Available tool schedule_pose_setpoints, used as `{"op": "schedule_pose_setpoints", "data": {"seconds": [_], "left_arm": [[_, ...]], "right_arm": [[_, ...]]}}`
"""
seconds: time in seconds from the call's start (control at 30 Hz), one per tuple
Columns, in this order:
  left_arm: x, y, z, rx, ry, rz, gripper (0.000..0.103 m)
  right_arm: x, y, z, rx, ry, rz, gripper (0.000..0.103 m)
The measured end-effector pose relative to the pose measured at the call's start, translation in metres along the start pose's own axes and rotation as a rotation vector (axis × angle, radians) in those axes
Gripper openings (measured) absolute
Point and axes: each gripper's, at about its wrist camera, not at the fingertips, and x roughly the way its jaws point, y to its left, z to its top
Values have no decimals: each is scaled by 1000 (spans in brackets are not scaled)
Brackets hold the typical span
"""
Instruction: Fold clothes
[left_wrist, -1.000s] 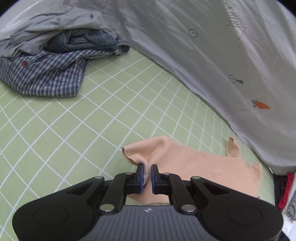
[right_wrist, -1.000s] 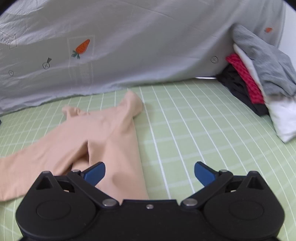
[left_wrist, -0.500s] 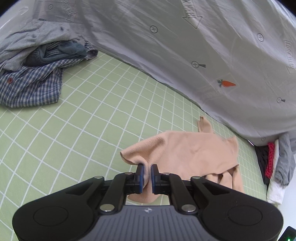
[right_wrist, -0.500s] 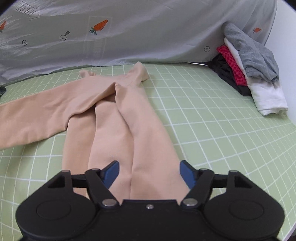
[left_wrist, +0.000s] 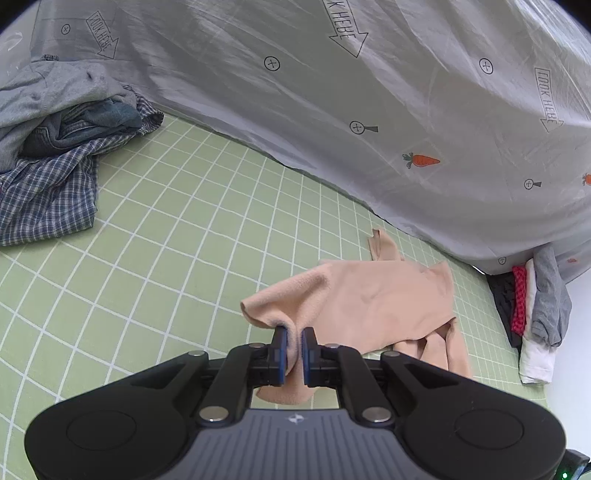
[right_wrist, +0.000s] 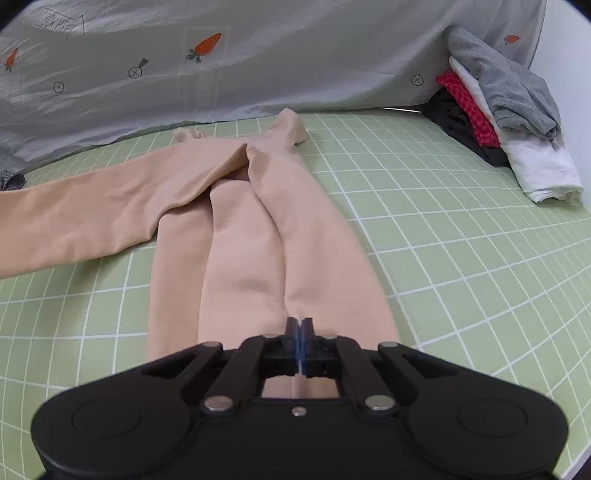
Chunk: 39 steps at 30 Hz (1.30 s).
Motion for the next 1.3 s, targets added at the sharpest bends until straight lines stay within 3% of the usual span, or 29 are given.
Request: {"op": "schedule_pose_setpoints", "data": {"seconds": [0.17,0.47,0.57,0.6,0.63,0.9,1.17,1.3], "left_arm": [[-1,-1,-1,-2,1,-12,9],[-4,-5,-4,1,1,-27,9],[-5,-11,-5,8,-5,-36,9],[-6,-14,-6,9,-8,-38,9],[-7,-19,-6,13,-11,-39,9],[-1,-68,-30,63,4,-88,9],[18,-135,-78,124,59,-141,9],[35,-158,-105,133,126,-126,9]], "right_arm": [[-29,-2,5,22,-69,42,1],[0,-1,-7,101,82,108,2],[-8,-3,-4,138,82,138,26],[-12,-5,-3,155,77,146,42],[-16,-10,-1,172,70,146,50],[-42,-53,10,274,18,130,63],[-40,-112,9,275,40,106,63],[-38,-145,7,264,43,88,64]]}}
